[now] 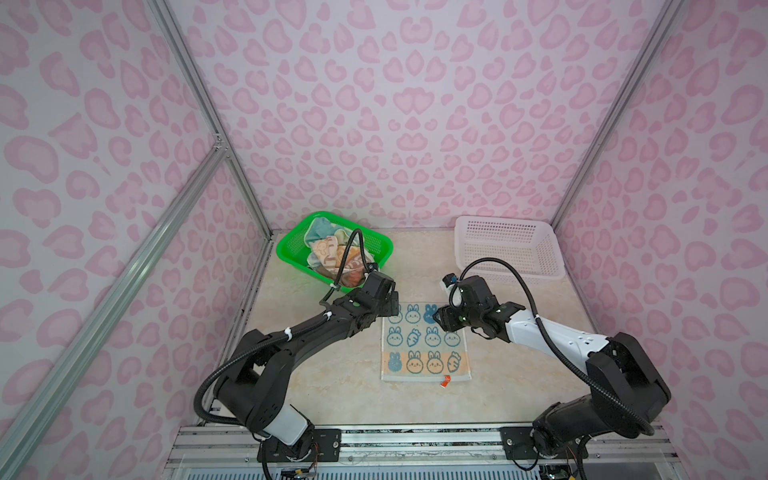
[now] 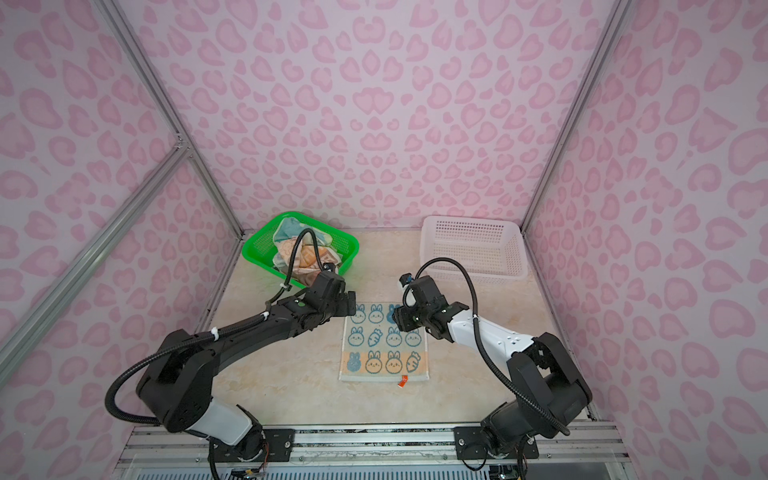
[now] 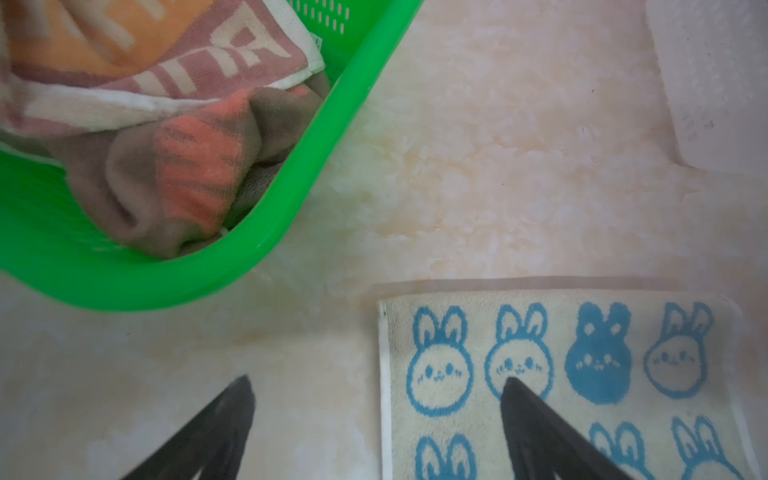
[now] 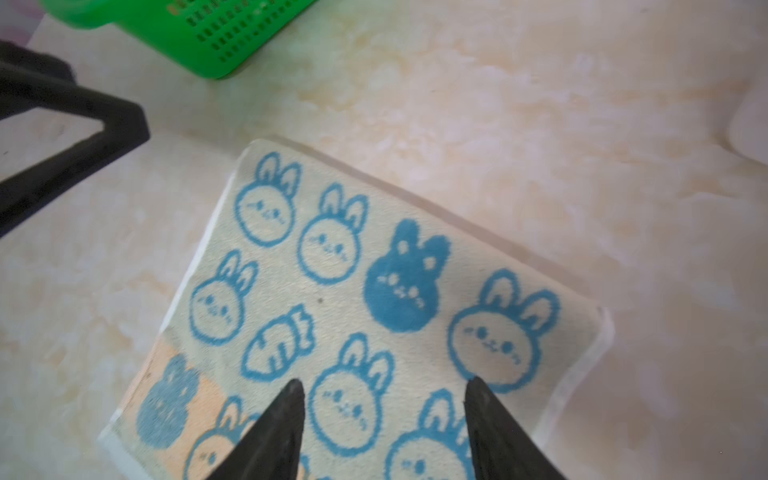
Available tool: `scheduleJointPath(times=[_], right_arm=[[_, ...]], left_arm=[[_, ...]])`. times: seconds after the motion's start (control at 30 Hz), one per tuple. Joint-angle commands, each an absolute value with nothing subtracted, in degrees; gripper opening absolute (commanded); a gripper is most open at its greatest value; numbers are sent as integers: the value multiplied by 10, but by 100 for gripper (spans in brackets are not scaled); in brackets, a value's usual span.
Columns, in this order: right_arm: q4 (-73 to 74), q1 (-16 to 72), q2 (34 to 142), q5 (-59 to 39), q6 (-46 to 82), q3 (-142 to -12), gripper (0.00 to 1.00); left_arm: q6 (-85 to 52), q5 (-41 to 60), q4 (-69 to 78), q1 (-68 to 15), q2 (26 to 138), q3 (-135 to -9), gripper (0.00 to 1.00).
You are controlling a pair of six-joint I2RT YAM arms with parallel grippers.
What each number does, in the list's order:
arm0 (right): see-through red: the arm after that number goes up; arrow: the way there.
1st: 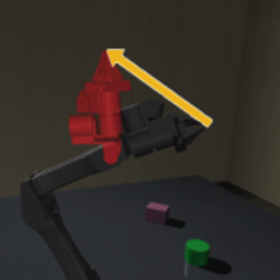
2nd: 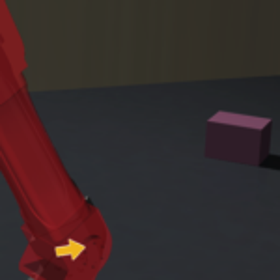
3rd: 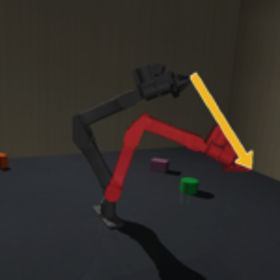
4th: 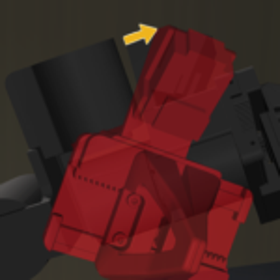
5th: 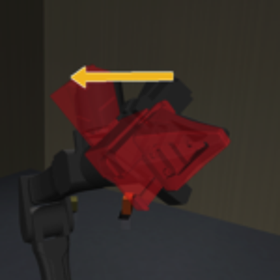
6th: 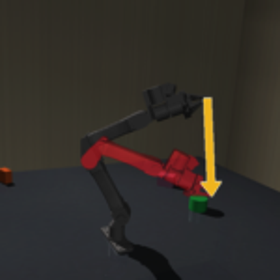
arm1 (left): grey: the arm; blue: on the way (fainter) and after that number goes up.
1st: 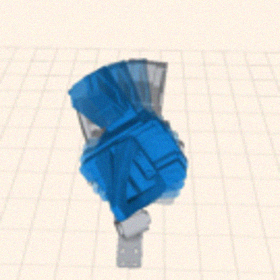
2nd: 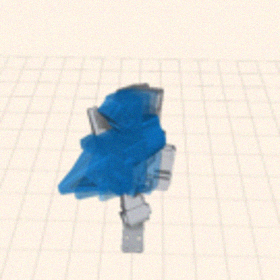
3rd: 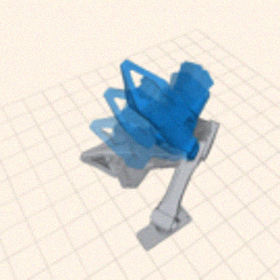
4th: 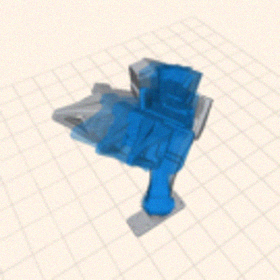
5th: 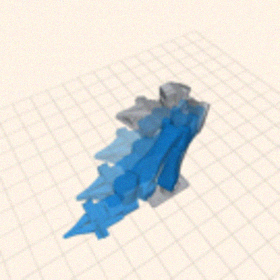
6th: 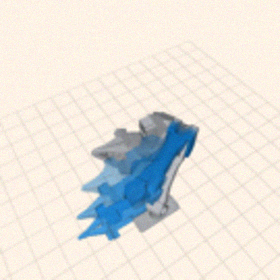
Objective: Fold and stack the towels
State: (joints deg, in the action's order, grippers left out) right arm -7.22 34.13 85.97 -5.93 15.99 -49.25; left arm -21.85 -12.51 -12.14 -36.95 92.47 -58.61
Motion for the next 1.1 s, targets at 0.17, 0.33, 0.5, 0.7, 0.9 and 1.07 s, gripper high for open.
scheduleJointPath(times=[0.17,0.33,0.5,0.7,0.9,1.07], right_arm=[[-25,268,905,-10,207,-488,61],[21,247,939,-9,231,-480,60],[61,239,977,-26,243,-482,57],[100,239,1014,-44,253,-485,50],[117,239,1033,-47,263,-482,17],[111,234,1025,-33,266,-468,0]], left_arm=[[-226,-123,-163,-363,1047,-685,84],[-238,-136,-168,-363,1084,-705,77],[-243,-132,-157,-364,1096,-703,74],[-243,-128,-147,-364,1092,-697,74],[-243,-126,-145,-363,1096,-700,74],[-237,-118,-141,-364,1107,-706,73]])
